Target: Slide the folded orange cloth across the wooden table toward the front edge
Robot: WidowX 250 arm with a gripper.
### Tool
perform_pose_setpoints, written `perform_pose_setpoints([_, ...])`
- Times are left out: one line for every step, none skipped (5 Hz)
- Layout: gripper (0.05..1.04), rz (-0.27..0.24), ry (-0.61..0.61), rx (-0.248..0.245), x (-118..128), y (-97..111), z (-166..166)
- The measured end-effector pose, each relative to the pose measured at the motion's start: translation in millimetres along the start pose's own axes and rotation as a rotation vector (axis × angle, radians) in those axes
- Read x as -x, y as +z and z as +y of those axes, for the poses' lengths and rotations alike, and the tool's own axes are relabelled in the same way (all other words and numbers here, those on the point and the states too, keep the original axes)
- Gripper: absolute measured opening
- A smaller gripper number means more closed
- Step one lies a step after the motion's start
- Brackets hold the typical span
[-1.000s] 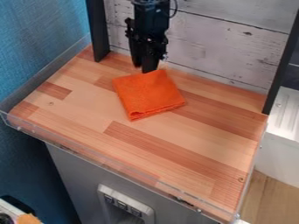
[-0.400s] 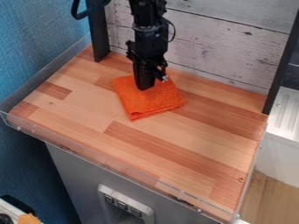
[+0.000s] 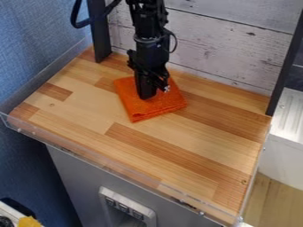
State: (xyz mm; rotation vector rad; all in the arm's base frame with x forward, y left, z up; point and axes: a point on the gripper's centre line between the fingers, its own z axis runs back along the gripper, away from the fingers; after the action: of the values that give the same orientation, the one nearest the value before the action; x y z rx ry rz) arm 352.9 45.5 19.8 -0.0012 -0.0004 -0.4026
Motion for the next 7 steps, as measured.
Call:
perform_pose_setpoints([0.059,0.011,0.001,0.003,-1.7,-5.8,-4.8])
perform_pose_setpoints([0.059,0.021,0.036,0.003,0.5,-9.7,-12.6])
perform_pose_setpoints([0.059,0.022,0.102,-0.008,3.3,-10.6,-23.3])
perform_pose_setpoints([0.059,0.014,0.166,-0.02,0.8,-11.4,-32.4])
perform_pose_setpoints([0.059,0.005,0.23,-0.027,-1.4,-11.2,-42.6])
perform_pose_setpoints([0.059,0.014,0.274,-0.025,3.2,-11.6,-56.2])
perform_pose_setpoints([0.059,0.016,0.32,-0.019,7.2,-11.3,-65.1])
